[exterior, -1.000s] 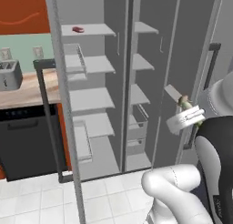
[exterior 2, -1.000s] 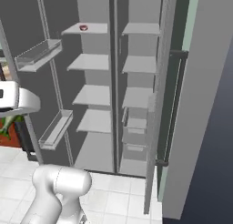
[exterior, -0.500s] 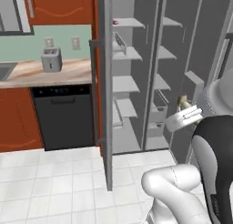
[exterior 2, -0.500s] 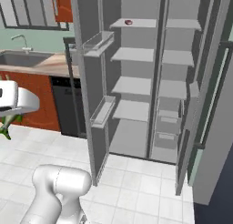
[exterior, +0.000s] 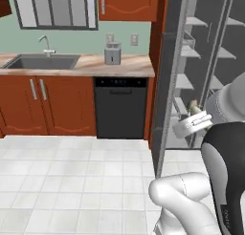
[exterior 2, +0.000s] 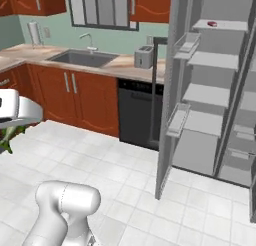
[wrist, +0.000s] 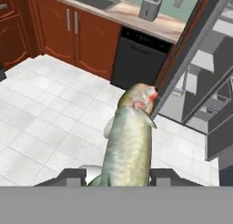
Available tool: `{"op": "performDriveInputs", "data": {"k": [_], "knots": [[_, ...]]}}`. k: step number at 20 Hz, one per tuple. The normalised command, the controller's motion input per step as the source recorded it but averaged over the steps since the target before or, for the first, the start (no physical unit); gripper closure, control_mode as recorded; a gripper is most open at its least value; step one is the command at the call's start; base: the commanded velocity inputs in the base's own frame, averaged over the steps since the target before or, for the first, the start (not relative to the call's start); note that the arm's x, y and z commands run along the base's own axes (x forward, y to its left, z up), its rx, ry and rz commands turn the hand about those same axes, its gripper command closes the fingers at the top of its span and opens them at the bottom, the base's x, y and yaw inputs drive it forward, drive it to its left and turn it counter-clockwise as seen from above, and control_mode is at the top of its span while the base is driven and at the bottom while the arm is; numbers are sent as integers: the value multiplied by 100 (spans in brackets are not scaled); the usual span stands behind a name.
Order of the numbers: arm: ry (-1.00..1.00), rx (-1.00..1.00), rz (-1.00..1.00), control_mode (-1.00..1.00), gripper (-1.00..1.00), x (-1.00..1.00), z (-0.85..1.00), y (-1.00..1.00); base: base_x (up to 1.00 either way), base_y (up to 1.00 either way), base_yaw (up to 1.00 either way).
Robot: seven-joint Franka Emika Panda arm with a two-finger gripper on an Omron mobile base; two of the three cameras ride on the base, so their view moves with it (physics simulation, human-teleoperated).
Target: Gather the cucumber and lemon from the fridge and place them on a tray on the dining counter. Then gather the steak and fish from the fridge and place them on the other tray.
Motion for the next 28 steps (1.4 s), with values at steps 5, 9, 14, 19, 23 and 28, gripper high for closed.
{"op": "performDriveInputs", "data": {"k": [5,9,14,19,23,28], "knots": [[0,0,0,100,100,0,0,0,-18,92,36],[0,0,0,100,100,0,0,0,-15,83,38],[0,0,0,100,100,0,0,0,-5,48,40],[0,0,0,100,100,0,0,0,-21,16,42],[0,0,0,100,100,0,0,0,-39,6,43],[0,0,0,100,100,0,0,0,-38,4,43]]}}
